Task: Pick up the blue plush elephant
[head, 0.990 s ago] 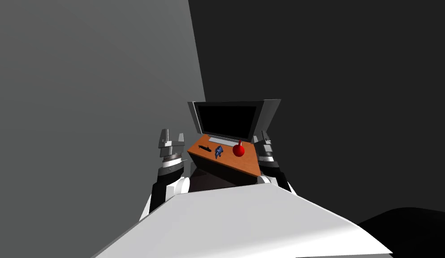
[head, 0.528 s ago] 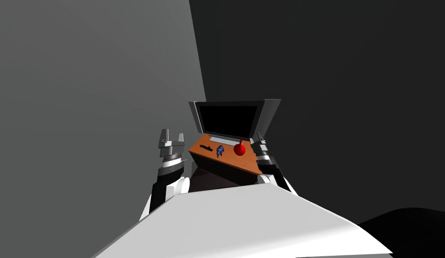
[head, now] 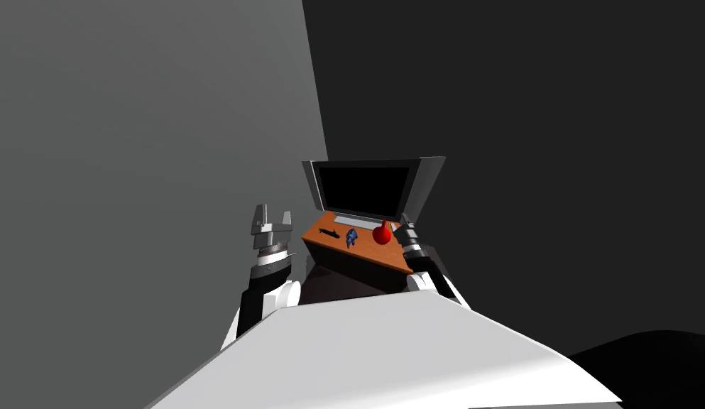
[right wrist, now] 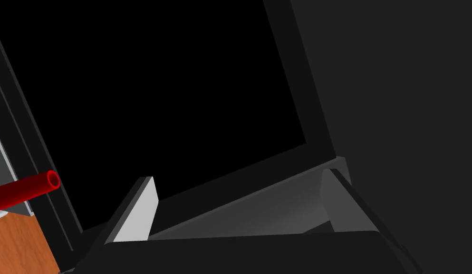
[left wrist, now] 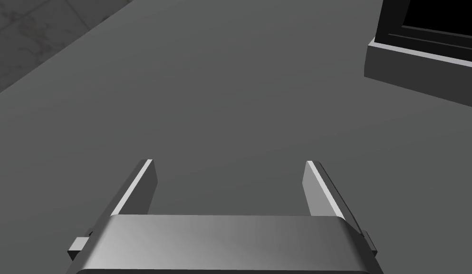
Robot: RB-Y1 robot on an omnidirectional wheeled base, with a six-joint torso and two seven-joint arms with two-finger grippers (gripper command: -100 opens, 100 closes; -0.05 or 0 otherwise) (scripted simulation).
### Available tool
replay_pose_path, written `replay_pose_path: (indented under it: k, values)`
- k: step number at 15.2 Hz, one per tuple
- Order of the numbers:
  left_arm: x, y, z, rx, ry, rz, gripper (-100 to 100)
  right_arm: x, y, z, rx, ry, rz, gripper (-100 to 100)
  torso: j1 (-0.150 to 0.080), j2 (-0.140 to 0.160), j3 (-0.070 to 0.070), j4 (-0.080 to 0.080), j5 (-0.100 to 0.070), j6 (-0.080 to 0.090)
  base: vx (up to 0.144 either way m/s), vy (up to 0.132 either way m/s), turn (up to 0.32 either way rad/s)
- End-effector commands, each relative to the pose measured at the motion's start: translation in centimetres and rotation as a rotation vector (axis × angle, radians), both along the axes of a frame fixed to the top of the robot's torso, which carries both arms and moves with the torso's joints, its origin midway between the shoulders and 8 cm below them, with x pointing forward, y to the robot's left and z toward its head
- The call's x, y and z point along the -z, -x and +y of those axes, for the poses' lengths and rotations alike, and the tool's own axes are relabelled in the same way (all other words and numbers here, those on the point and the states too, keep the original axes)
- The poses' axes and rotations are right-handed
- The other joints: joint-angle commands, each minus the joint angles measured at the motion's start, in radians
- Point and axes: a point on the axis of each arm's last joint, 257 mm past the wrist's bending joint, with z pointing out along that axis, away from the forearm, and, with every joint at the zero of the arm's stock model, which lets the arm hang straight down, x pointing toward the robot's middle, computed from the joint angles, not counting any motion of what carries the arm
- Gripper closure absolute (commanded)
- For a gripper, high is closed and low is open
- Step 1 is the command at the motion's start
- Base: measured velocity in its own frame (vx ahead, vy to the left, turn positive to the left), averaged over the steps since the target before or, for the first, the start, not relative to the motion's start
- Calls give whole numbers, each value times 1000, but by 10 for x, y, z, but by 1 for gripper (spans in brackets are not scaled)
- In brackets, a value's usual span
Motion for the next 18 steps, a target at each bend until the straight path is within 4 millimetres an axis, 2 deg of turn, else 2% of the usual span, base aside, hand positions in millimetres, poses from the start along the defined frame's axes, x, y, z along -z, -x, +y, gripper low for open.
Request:
replay_pose_path:
  k: [1,3,4,6,7,9,10,12,13,15,16,18]
  values:
    - [0,0,0,0,0,0,0,17,-8,0,-20,-50,57,-100,0,0,0,0,0,0,-18,67,-18]
    - [0,0,0,0,0,0,0,21,-9,0,-26,-72,72,-100,0,0,0,0,0,0,-23,56,-12]
    - [0,0,0,0,0,0,0,36,-16,-1,-37,-107,118,-100,-1,0,0,0,0,0,-24,62,-12]
    - [0,0,0,0,0,0,0,39,-17,-1,-42,-130,131,-100,0,0,0,0,0,0,-27,63,-14]
    - [0,0,0,0,0,0,0,53,-23,-1,-51,-165,173,-100,-1,0,0,0,0,0,-37,69,-15]
    - [0,0,0,0,0,0,0,58,-23,-1,-55,-192,192,-100,0,1,0,0,0,0,-30,69,-13]
    - [0,0,0,0,0,0,0,73,-29,-2,-60,-226,235,-100,-1,0,0,0,0,0,-30,65,-13]
    - [0,0,0,0,0,0,0,78,-29,-2,-63,-256,255,-100,0,0,0,0,0,0,-22,62,-10]
    - [0,0,0,0,0,0,0,92,-34,-3,-65,-287,298,-100,-1,0,0,0,0,0,-17,61,-11]
    - [0,0,0,0,0,0,0,98,-34,-3,-68,-323,319,-100,0,-1,0,0,0,0,-16,68,-7]
    - [0,0,0,0,0,0,0,112,-39,-4,-66,-352,361,-100,-1,-1,0,0,0,0,-13,73,-8]
    - [0,0,0,0,0,0,0,118,-38,-4,-67,-392,384,-100,1,-1,0,0,0,0,-20,78,-7]
